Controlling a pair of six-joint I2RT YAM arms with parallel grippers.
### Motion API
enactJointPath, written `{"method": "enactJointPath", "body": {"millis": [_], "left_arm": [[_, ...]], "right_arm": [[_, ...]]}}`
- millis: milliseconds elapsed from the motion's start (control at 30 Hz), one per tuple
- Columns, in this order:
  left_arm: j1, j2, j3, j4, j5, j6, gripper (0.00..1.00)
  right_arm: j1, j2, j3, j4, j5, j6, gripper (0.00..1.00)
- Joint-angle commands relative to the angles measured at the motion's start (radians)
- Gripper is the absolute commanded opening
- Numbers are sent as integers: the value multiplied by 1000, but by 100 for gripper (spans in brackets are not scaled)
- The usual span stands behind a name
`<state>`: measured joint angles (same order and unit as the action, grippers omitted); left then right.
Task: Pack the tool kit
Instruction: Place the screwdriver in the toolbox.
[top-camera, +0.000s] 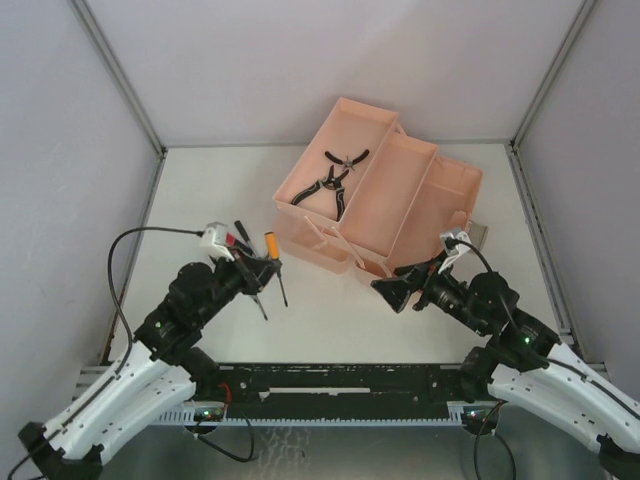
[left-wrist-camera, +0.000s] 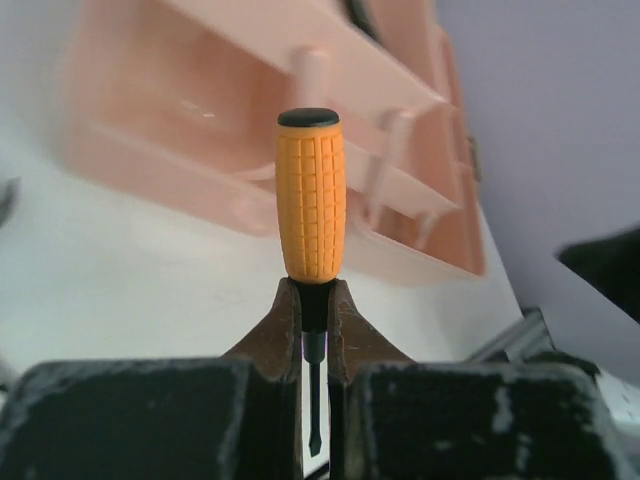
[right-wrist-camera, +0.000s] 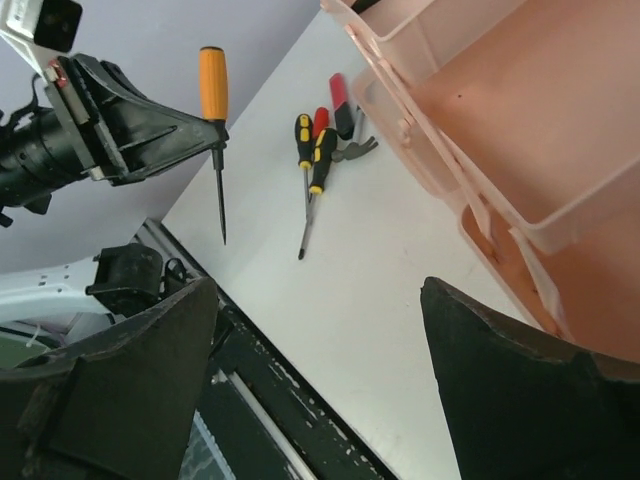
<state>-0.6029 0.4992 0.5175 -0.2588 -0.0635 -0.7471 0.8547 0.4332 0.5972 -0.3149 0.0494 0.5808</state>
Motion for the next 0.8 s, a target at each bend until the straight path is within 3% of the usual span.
{"method": "enactJointPath", "body": {"millis": [0, 233, 767], "left_arm": [[-149, 47, 130, 194, -17, 59, 0], [-251, 126, 115, 401, 62, 33, 0], [-289, 198, 76, 602, 157, -60, 0]], "right_arm": [[21, 24, -19, 156, -50, 4, 81], [58, 52, -73, 330, -182, -8, 82], [101, 195, -71, 487, -277, 20, 74]]}}
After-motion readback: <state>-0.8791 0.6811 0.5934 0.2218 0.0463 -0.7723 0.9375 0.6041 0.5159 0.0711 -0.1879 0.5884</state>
